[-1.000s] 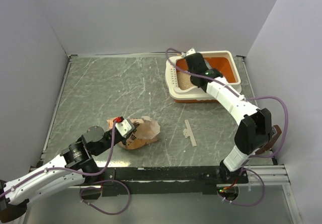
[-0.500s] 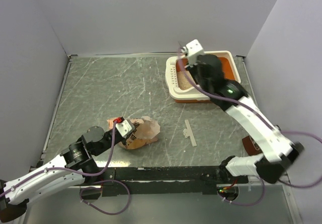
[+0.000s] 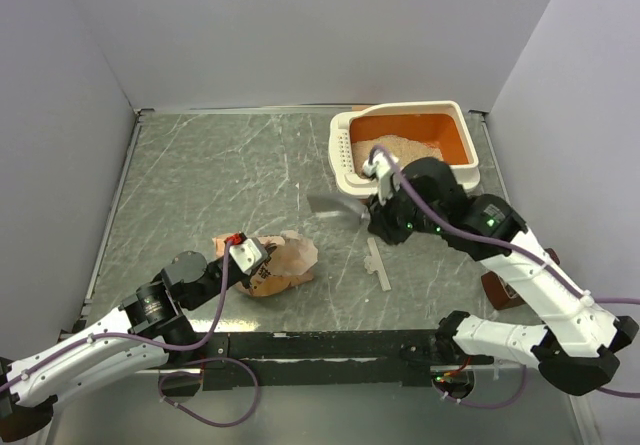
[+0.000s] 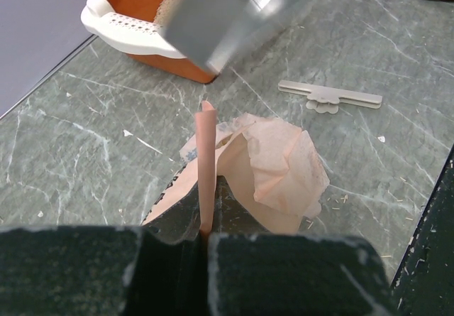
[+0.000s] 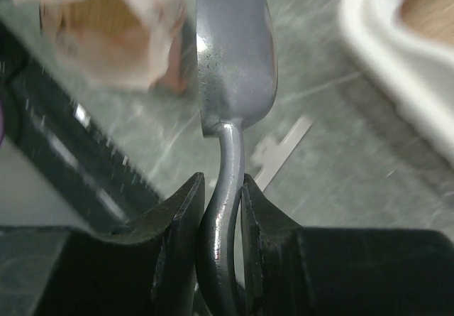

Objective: Fill the litter box with clean litter

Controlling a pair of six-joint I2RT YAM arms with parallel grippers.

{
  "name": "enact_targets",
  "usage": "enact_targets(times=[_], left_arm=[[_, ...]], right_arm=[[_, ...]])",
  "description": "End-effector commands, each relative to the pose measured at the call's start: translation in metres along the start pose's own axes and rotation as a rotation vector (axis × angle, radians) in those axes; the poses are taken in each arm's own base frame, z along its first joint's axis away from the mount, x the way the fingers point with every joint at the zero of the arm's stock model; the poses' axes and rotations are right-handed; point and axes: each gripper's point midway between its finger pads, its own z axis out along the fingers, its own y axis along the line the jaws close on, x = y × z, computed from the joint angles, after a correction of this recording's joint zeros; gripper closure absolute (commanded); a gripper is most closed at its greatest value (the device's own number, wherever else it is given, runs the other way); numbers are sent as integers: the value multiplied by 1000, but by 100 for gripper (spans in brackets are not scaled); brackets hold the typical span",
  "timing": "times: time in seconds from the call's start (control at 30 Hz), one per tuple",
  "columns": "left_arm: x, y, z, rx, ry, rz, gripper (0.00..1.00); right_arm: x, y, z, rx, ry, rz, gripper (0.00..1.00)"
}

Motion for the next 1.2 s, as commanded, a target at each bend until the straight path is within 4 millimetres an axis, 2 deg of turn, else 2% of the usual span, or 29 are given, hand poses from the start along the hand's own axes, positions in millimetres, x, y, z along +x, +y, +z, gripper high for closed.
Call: enact_targets(times=[0.0, 0.13, 0.23, 0.4, 0.6, 0.87, 1.17], left_arm=[[-19, 5, -3, -20, -43, -4, 99], [-19, 6, -3, -24, -43, -6, 99], [-17, 6, -2, -24, -33, -5, 99], [-16, 6, -2, -25, -29, -6, 99], [-16, 7, -2, -30, -30, -6, 99], [-18, 8, -3, -34, -37, -9, 99], [-20, 9, -4, -44, -46, -10, 99]], right_arm=[[30, 28, -9, -104, 84, -5, 100], [34, 28, -19, -93, 73, -11, 100], [31, 37, -27, -136, 53, -16, 100], [30, 50, -24, -189, 49, 3, 100], [21, 60, -10, -240, 22, 12, 100], [11, 71, 18, -288, 44, -1, 100], [18, 92, 50, -381, 112, -16, 100]])
